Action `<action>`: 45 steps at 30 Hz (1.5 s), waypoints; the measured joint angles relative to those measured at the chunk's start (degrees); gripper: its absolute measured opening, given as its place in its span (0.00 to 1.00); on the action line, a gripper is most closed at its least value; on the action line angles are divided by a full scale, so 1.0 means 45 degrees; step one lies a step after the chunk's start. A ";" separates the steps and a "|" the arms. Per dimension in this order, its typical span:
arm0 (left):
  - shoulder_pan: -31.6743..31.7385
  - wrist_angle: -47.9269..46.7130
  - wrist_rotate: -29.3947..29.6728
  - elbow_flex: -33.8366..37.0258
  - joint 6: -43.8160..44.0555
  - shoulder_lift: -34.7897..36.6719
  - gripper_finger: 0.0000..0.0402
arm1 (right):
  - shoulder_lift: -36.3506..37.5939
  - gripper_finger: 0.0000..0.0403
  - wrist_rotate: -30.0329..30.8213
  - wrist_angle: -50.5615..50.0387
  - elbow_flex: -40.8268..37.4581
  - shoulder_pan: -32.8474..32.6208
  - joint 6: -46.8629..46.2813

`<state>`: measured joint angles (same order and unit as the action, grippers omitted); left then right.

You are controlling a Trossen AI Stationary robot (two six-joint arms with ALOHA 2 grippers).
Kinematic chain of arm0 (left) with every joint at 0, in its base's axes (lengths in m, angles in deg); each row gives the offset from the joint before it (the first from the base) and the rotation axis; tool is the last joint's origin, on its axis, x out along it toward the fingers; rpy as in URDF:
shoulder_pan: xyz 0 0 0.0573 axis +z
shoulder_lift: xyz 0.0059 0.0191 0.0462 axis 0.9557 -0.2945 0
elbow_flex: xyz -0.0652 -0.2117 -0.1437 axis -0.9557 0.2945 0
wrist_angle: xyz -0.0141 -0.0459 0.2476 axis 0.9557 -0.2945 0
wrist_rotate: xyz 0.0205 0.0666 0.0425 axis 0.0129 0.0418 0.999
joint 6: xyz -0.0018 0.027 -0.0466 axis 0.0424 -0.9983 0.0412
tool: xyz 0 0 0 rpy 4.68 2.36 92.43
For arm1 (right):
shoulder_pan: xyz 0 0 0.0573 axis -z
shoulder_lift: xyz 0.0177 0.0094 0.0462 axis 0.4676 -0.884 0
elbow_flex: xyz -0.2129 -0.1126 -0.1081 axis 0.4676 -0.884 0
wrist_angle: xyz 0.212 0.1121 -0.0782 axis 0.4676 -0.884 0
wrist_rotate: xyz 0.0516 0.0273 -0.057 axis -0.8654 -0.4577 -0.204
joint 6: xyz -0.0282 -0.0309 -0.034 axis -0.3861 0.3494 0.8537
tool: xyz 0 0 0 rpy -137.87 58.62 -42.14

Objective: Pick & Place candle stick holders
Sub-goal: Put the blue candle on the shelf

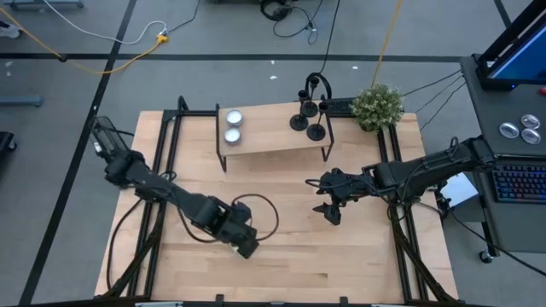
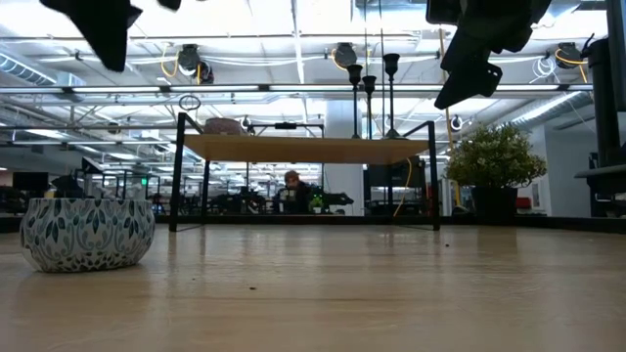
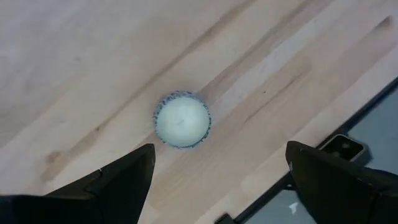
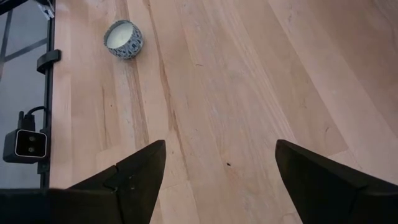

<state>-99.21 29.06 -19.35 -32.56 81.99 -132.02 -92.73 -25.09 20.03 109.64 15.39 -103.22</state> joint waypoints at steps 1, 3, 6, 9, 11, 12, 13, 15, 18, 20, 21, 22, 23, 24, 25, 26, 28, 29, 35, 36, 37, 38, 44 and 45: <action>-0.0080 0.0096 -0.0032 0.0000 0.0006 -0.0175 0.91 | -0.0003 0.73 0.0000 0.0000 0.0000 0.0003 -0.0003; -0.0194 0.0223 -0.0060 0.0000 0.0011 -0.0538 0.91 | -0.0003 0.73 0.0000 -0.0005 0.0000 0.0003 -0.0003; -0.0302 0.0090 -0.0181 0.0000 0.0231 -0.0957 0.91 | -0.0003 0.73 0.0000 -0.0005 0.0000 -0.0002 -0.0003; -0.0359 0.0140 -0.0199 0.0000 0.0461 -0.1325 0.91 | -0.0003 0.73 0.0000 -0.0022 0.0000 0.0000 -0.0003; -0.0378 0.0160 -0.0179 0.0000 0.0477 -0.1568 0.91 | -0.0002 0.73 0.0000 -0.0021 0.0000 -0.0001 0.0007; -0.0406 0.0179 -0.0179 0.0000 0.0472 -0.1736 0.91 | 0.0000 0.73 0.0000 -0.0021 0.0000 0.0003 0.0007; -0.0406 0.0184 -0.0179 0.0000 0.0468 -0.1870 0.91 | -0.0001 0.73 0.0000 -0.0029 0.0000 0.0002 0.0006; -0.0411 0.0149 -0.0228 0.0000 0.0456 -0.2147 0.91 | -0.0003 0.73 0.0000 -0.0029 0.0000 0.0003 0.0002; -0.0401 0.0102 -0.0382 0.0000 0.0424 -0.2555 0.91 | -0.0003 0.73 0.0000 -0.0048 0.0000 0.0003 -0.0003; -0.0401 0.0093 -0.0383 0.0000 0.0436 -0.2772 0.91 | -0.0003 0.73 0.0000 -0.0066 0.0000 -0.0001 -0.0003; -0.0401 0.0082 -0.0383 0.0000 0.0448 -0.2857 0.91 | -0.0003 0.73 0.0000 -0.0059 0.0000 -0.0002 -0.0003; -0.0388 0.0087 -0.0388 0.0000 0.0448 -0.2936 0.91 | 0.0001 0.73 0.0000 -0.0069 0.0000 0.0003 -0.0003; -0.0377 0.0086 -0.0421 0.0000 0.0451 -0.2994 0.91 | -0.0003 0.73 0.0000 -0.0073 0.0000 0.0003 -0.0003; -0.0369 0.0082 -0.0433 0.0000 0.0444 -0.3076 0.91 | -0.0003 0.73 0.0000 -0.0063 0.0000 -0.0002 0.0002; -0.0348 0.0070 -0.0468 0.0000 0.0445 -0.3158 0.91 | -0.0003 0.73 0.0000 -0.0068 0.0000 -0.0002 0.0007; -0.0333 0.0003 -0.0485 0.0000 0.0445 -0.3211 0.91 | -0.0003 0.73 0.0000 -0.0068 0.0000 0.0000 0.0007; -0.0315 -0.0135 -0.0485 0.0000 0.0443 -0.3304 0.91 | -0.0002 0.73 0.0000 -0.0078 0.0000 0.0002 0.0002; -0.0299 -0.0209 -0.0470 0.0000 0.0444 -0.3318 0.91 | -0.0003 0.73 0.0000 -0.0072 0.0000 -0.0002 0.0002; -0.0222 -0.0103 -0.0405 0.0492 0.0476 -0.3330 0.91 | -0.0003 0.73 0.0000 -0.0100 0.0000 0.0000 0.0000; -0.0215 -0.0005 -0.0533 0.0638 0.0479 -0.3331 0.91 | -0.0003 0.73 0.0000 -0.0097 0.0000 0.0003 0.0002; -0.0204 0.0232 -0.0743 0.0804 0.0483 -0.3331 0.91 | -0.0003 0.73 0.0000 -0.0098 0.0000 -0.0002 -0.0003; -0.0205 0.0565 -0.0978 0.0995 0.0485 -0.3331 0.91 | -0.0003 0.73 0.0000 -0.0102 0.0000 -0.0002 -0.0003; -0.0215 0.2488 -0.1269 0.2132 0.0729 -0.3331 0.91 | 0.0002 0.73 0.0000 -0.0102 0.0000 0.0000 -0.0003; -0.0208 0.2695 -0.1283 0.2277 0.0757 -0.3331 0.91 | -0.0003 0.73 0.0000 -0.0098 0.0000 -0.0002 -0.0003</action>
<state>-100.15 41.19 -25.13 -22.31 85.39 -147.01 -92.74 -25.09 19.59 109.64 15.39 -103.24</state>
